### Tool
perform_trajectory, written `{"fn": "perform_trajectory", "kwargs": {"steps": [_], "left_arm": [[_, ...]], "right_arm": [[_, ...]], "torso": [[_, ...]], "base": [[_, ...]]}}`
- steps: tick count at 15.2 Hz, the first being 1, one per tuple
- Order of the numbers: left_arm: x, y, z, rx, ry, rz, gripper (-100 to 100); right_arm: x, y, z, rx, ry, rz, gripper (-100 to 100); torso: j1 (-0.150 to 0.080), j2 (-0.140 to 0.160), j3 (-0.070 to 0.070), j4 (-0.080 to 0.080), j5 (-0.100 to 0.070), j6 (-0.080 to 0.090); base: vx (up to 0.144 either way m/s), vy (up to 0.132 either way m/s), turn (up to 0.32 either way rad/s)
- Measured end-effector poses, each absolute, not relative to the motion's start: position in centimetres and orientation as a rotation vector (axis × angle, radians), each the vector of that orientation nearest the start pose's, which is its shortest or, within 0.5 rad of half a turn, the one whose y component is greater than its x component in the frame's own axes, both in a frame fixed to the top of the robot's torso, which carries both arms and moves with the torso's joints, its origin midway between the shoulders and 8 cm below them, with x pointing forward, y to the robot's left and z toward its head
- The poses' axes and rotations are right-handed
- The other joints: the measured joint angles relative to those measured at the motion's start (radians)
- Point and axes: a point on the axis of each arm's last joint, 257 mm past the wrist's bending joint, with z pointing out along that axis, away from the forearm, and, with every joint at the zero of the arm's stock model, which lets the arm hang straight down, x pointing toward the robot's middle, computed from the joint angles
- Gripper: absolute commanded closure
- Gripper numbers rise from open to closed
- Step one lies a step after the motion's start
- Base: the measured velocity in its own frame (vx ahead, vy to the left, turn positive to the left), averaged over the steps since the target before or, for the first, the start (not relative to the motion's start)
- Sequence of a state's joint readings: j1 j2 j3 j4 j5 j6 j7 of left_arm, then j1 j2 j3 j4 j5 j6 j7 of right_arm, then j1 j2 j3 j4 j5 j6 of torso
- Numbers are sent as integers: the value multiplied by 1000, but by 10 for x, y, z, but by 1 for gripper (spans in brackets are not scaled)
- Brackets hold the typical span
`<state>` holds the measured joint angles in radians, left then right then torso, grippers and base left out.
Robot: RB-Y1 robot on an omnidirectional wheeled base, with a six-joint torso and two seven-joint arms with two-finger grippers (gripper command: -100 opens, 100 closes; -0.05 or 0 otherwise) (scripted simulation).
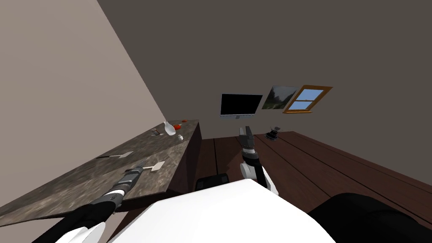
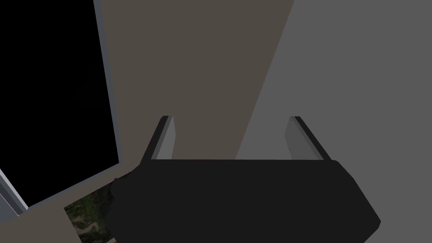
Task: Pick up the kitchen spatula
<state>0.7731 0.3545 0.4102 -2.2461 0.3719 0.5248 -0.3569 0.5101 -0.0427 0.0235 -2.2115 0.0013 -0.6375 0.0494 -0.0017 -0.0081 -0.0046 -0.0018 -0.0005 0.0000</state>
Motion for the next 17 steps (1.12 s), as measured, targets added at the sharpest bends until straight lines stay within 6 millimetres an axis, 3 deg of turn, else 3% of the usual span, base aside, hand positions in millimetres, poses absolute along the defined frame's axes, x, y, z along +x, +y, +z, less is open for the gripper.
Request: {"fn": "perform_trajectory", "kwargs": {"steps": [10, 17], "left_arm": [[219, 538, -279, -1464, 1686, -140, -100], [176, 552, -298, -1574, 1762, -34, -100]], "right_arm": [[334, -267, 16, 563, 617, 1292, 0], [334, -267, 16, 563, 617, 1292, 0]], "torso": [[2, -1, -1, 0, 1, 0], [1, 0, 0, 0, 0, 0]], "base": [[110, -2, -9], [96, -4, -6]]}}
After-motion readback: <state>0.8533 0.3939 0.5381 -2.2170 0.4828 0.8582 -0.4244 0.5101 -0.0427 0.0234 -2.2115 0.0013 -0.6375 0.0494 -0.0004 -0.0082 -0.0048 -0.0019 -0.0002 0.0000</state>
